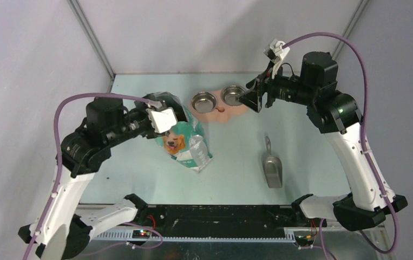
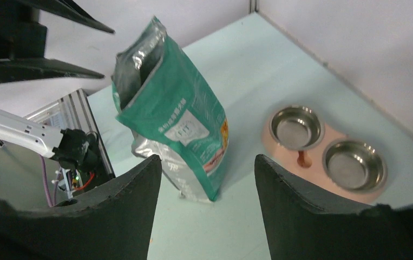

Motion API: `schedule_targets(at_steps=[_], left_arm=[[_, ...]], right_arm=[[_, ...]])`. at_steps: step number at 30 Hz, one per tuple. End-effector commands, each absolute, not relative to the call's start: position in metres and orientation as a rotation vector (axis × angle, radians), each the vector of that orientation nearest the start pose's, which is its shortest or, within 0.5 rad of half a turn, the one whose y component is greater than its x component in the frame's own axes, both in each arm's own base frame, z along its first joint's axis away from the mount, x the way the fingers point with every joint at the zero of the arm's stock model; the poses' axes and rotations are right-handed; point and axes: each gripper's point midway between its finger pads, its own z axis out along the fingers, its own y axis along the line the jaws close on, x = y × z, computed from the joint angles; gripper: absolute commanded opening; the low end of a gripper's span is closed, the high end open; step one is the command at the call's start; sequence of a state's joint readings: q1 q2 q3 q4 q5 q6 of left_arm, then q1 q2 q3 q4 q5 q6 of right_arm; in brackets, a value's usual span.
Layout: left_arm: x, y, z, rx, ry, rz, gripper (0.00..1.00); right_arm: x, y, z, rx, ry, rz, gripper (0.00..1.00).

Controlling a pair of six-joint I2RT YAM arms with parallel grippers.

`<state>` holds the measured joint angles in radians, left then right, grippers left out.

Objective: Serve the pet food

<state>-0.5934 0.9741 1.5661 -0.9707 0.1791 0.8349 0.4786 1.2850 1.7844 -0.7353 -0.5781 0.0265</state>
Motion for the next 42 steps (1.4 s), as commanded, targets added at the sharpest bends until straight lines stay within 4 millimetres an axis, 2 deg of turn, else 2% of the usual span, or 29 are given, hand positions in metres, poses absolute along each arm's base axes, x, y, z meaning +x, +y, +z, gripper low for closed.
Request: schedule_targets(at_steps=[1,5,6,7,8,9,10,11,12,13,14,15,16,17,19,22,23,24,26,29,30,32,33,37,42], left_arm=[[0.243,-0.156,0.407,1.275,1.393,-0.001,0.68],[0.264,-0.159,0.418,1.272,1.338,0.082,0.71],[0.264,-0.159,0.430,1.267,1.313,0.084,0.72],[0.270,-0.157,0.425,1.280,1.351,0.080,0.73],[0.268,-0.158,0.439,1.257,1.340,0.051,0.75],[0.277,-0.154,0.434,1.250,1.393,0.043,0.76],[0.274,-0.155,0.448,1.202,1.395,-0.013,0.80],[0.278,-0.154,0.444,1.188,1.435,-0.065,0.81],[0.277,-0.154,0.451,1.138,1.458,-0.114,0.84],[0.276,-0.152,0.453,1.082,1.485,-0.163,0.85],[0.271,-0.150,0.455,1.053,1.489,-0.180,0.85],[0.269,-0.150,0.460,0.994,1.488,-0.210,0.86],[0.262,-0.147,0.460,0.963,1.486,-0.223,0.86],[0.261,-0.144,0.466,0.892,1.482,-0.236,0.87],[0.252,-0.134,0.469,0.792,1.493,-0.249,0.88],[0.240,-0.104,0.473,0.625,1.530,-0.232,0.91],[0.238,-0.097,0.468,0.578,1.564,-0.227,0.92],[0.232,-0.089,0.465,0.556,1.577,-0.210,0.92],[0.216,-0.081,0.440,0.563,1.667,-0.197,0.92],[0.194,-0.077,0.410,0.580,1.744,-0.212,0.91],[0.180,-0.077,0.405,0.591,1.744,-0.232,0.91],[0.165,-0.076,0.391,0.594,1.763,-0.256,0.91],[0.163,-0.075,0.382,0.595,1.785,-0.259,0.91],[0.153,-0.071,0.362,0.574,1.815,-0.258,0.90],[0.159,-0.075,0.358,0.513,1.821,-0.320,0.88]], right_arm=[[0.246,0.232,0.458,-0.801,1.627,0.870,0.67],[0.245,0.227,0.453,-0.792,1.643,0.867,0.67],[0.244,0.224,0.453,-0.792,1.641,0.858,0.67],[0.243,0.222,0.447,-0.793,1.660,0.855,0.67],[0.240,0.217,0.447,-0.794,1.659,0.835,0.67],[0.242,0.210,0.434,-0.807,1.692,0.789,0.68],[0.240,0.204,0.430,-0.810,1.704,0.758,0.68],[0.242,0.192,0.406,-0.822,1.778,0.678,0.68],[0.244,0.178,0.394,-0.799,1.821,0.594,0.68],[0.239,0.166,0.364,-0.827,1.910,0.541,0.68],[0.239,0.156,0.347,-0.828,1.964,0.489,0.69],[0.233,0.142,0.313,-0.864,2.068,0.450,0.69],[0.231,0.133,0.297,-0.867,2.126,0.419,0.70],[0.229,0.119,0.269,-0.857,2.231,0.397,0.70],[0.231,0.102,0.238,-0.781,2.370,0.397,0.71],[0.246,0.089,0.211,-0.665,2.502,0.440,0.74],[0.256,0.081,0.196,-0.601,2.565,0.455,0.75],[0.265,0.081,0.190,-0.577,2.572,0.477,0.76],[0.283,0.074,0.171,-0.505,2.618,0.512,0.76],[0.303,0.074,0.137,-0.457,2.694,0.584,0.74],[0.308,0.077,0.125,-0.450,2.712,0.619,0.73],[0.314,0.076,0.106,-0.431,2.747,0.627,0.72],[0.316,0.075,0.100,-0.425,2.755,0.626,0.72],[0.324,0.076,0.078,-0.443,2.764,0.657,0.69],[0.332,0.081,0.056,-0.422,2.778,0.680,0.64]])
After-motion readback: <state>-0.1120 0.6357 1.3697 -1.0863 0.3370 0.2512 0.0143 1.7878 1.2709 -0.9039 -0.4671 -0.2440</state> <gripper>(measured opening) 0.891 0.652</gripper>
